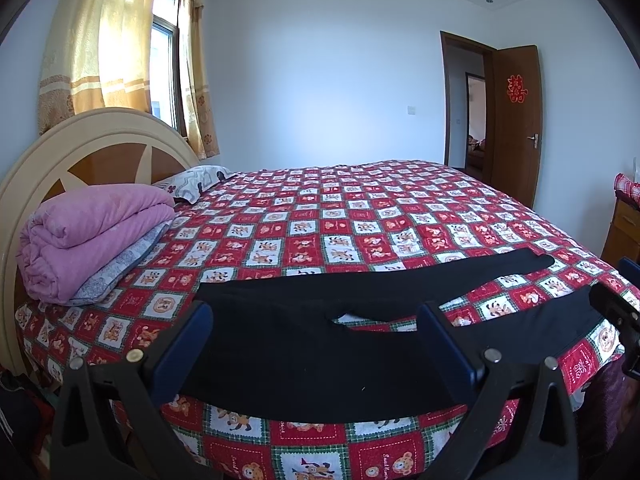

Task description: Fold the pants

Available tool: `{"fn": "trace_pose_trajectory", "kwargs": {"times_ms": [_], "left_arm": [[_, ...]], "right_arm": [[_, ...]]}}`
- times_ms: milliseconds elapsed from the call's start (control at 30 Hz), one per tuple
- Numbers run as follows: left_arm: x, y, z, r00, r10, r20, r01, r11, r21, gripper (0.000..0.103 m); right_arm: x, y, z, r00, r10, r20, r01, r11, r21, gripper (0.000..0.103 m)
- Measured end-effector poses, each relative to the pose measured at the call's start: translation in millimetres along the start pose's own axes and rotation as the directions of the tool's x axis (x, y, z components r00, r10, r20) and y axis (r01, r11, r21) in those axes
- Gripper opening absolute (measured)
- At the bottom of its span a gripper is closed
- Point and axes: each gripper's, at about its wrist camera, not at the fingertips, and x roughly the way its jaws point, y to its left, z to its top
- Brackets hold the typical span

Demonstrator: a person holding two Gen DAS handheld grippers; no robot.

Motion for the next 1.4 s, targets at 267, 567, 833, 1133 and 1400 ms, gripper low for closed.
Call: {"fn": "trace_pose_trajectory", "kwargs": {"times_ms": [267,567,833,1133,1400], "left_arm": [[61,39,-13,0.996,0.036,-0.081,-0.04,0.998,-0.057,0.103],[153,132,-37,0.959,0.099,-0.264,-0.171,0.949,-0.265,0.103],[232,155,-17,0.935,0.119,-0.333,-0.188,0.965,-0.184,0.091],[329,200,-25,0.855,0.034,-0.517,-0.172,0.96,-0.222,0.05],[347,212,-30,0.861,-0.057,-0.505,-0.099,0.956,-0.276,0.045]], "right_arm": [[27,-26,-5,0.999,-0.047,-0.021,0.047,0.999,-0.003,0.102],[86,-109,-30,0.983,-0.103,-0.151,0.119,0.988,0.103,0.102],[142,-159,-52,0.954,-0.127,-0.272,0.16,0.982,0.103,0.102],[182,-210,-51,0.933,-0.167,-0.319,0.21,0.972,0.105,0.1],[220,-260,-49,0.911,-0.166,-0.377,0.23,0.964,0.131,0.069]]}}
